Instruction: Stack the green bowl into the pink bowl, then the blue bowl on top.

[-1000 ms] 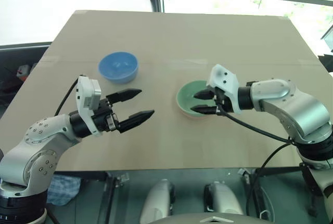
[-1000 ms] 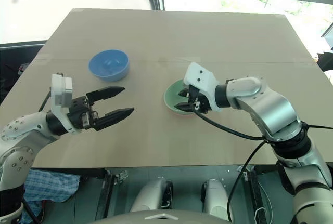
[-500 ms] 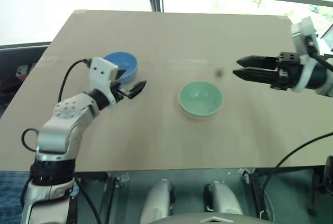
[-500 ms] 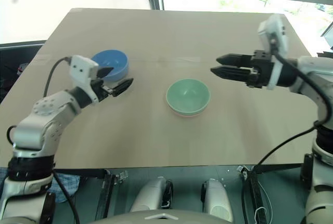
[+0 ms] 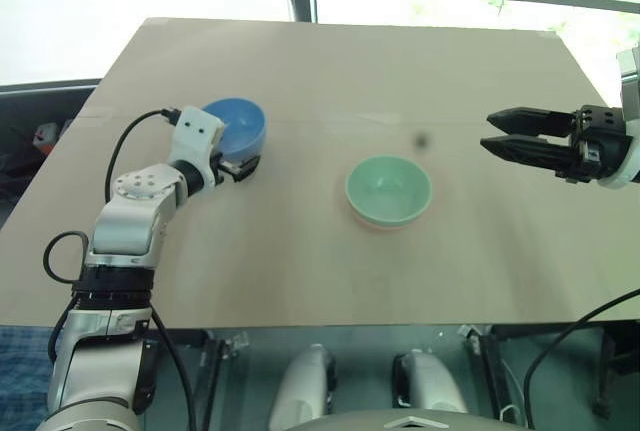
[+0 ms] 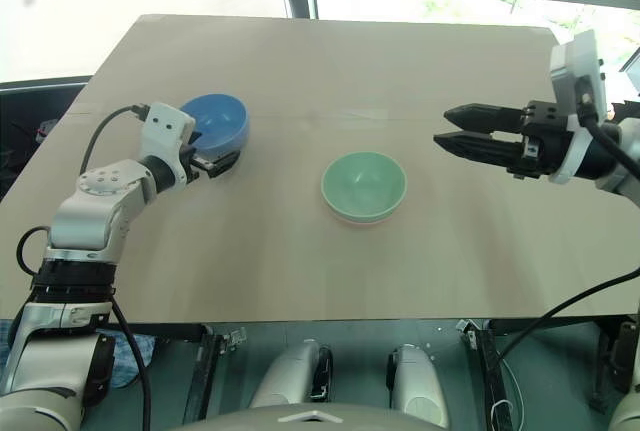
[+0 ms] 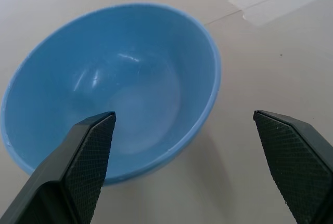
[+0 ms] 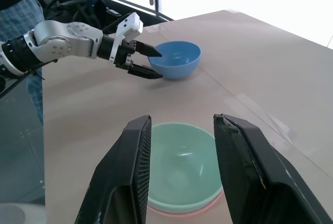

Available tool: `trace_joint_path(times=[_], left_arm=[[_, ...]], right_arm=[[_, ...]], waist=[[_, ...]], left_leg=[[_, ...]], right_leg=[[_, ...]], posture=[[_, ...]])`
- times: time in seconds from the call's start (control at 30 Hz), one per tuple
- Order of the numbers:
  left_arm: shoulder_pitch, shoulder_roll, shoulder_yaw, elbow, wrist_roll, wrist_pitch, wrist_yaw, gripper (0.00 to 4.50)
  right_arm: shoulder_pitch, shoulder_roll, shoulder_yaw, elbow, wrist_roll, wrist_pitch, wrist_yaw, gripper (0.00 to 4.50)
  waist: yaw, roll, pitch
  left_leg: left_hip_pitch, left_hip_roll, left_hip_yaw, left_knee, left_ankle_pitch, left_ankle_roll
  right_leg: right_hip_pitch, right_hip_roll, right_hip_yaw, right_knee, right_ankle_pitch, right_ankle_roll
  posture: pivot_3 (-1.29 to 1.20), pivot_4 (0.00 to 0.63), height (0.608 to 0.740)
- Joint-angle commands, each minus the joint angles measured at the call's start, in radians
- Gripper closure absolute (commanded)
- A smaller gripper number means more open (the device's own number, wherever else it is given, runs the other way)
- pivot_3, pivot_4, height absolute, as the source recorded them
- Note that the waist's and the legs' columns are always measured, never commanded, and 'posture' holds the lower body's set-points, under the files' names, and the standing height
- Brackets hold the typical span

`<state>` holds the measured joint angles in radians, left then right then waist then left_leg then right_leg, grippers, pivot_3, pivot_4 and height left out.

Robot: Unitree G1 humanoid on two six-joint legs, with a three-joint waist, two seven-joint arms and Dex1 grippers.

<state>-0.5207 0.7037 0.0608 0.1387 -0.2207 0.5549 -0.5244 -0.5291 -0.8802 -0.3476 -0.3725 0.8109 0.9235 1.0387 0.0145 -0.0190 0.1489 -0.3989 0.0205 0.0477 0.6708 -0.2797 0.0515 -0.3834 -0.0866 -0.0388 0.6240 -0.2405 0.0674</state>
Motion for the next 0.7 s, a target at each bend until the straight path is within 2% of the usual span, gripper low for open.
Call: trace_joint_path(times=[0.03,0.07,0.1,0.17,0.27,0.3,0.4,0.5,0.53,0.7], left_arm=[[-0.031,0.021,-0.023,0.018,0.038,-0.045,-0.039,0.00],[-0.032,0.023,-0.037,0.026,0.045,-0.059,-0.065,0.00],[-0.033,0.021,-0.044,0.031,0.043,-0.068,-0.089,0.25],[-0.042,0.016,-0.047,0.041,0.038,-0.071,-0.123,1.08],[-0.060,0.024,-0.068,0.070,0.070,-0.083,-0.142,1.67],[-0.066,0.028,-0.077,0.082,0.082,-0.093,-0.149,2.22],[-0.085,0.029,-0.083,0.117,0.101,-0.112,-0.170,2.99],[-0.105,0.035,-0.099,0.158,0.130,-0.146,-0.194,4.23],[-0.110,0.035,-0.099,0.168,0.134,-0.152,-0.201,4.41],[-0.139,0.041,-0.114,0.208,0.151,-0.191,-0.244,4.41]], right_arm=[[0.007,-0.030,0.002,-0.019,-0.009,-0.047,-0.004,2.52],[0.007,-0.031,0.005,-0.017,-0.009,-0.052,-0.006,2.52],[0.006,-0.031,0.007,-0.013,-0.008,-0.054,-0.008,2.50],[0.006,-0.034,0.013,-0.009,-0.009,-0.061,-0.012,2.48],[0.009,-0.038,0.018,-0.007,-0.011,-0.067,-0.011,2.48],[0.011,-0.040,0.018,-0.007,-0.010,-0.070,-0.011,2.48],[0.012,-0.042,0.017,-0.007,-0.002,-0.073,-0.015,2.48],[0.012,-0.043,0.015,-0.005,0.002,-0.078,-0.019,2.48],[0.013,-0.044,0.016,-0.005,0.002,-0.079,-0.020,2.48],[0.011,-0.043,0.019,-0.003,0.004,-0.082,-0.026,2.48]], waist=[[0.000,0.000,0.000],[0.000,0.000,0.000],[0.000,0.000,0.000],[0.000,0.000,0.000],[0.001,0.000,0.000],[0.000,0.000,0.000],[0.000,0.000,0.000],[0.000,0.000,0.000],[0.002,0.000,0.000],[0.001,0.000,0.000]], left_leg=[[0.000,0.000,0.000,0.000,0.000,0.000],[0.000,0.000,0.000,0.000,0.000,0.000],[0.000,0.000,0.000,0.000,0.000,0.000],[0.000,0.000,0.000,0.000,0.000,0.000],[0.000,0.000,0.000,0.000,0.000,0.000],[0.000,0.000,0.000,0.000,0.000,0.000],[0.000,0.000,0.000,0.001,0.000,0.000],[0.000,0.000,0.000,0.001,0.000,0.000],[0.000,0.000,0.000,0.001,0.000,0.000],[0.000,0.000,0.000,0.001,0.000,0.000]], right_leg=[[0.000,0.000,0.000,0.000,0.000,0.000],[0.000,0.000,0.000,0.000,0.000,0.000],[0.000,0.000,0.000,0.000,0.000,0.000],[0.000,0.000,0.000,0.000,0.000,0.000],[0.000,0.000,0.000,0.000,0.000,0.000],[0.000,0.000,-0.001,0.000,0.000,0.000],[0.000,0.000,0.000,0.000,0.000,0.000],[0.000,0.000,0.000,0.000,0.000,0.000],[0.000,0.000,0.000,0.000,0.000,0.000],[0.000,0.000,0.000,0.001,0.000,0.000]], posture=[[0.00,0.150,0.740],[0.00,0.150,0.740],[0.00,0.150,0.740],[0.00,0.150,0.740],[0.00,0.150,0.740],[0.00,0.150,0.740],[0.00,0.150,0.740],[0.00,0.150,0.740],[0.00,0.150,0.740],[0.00,0.150,0.740]])
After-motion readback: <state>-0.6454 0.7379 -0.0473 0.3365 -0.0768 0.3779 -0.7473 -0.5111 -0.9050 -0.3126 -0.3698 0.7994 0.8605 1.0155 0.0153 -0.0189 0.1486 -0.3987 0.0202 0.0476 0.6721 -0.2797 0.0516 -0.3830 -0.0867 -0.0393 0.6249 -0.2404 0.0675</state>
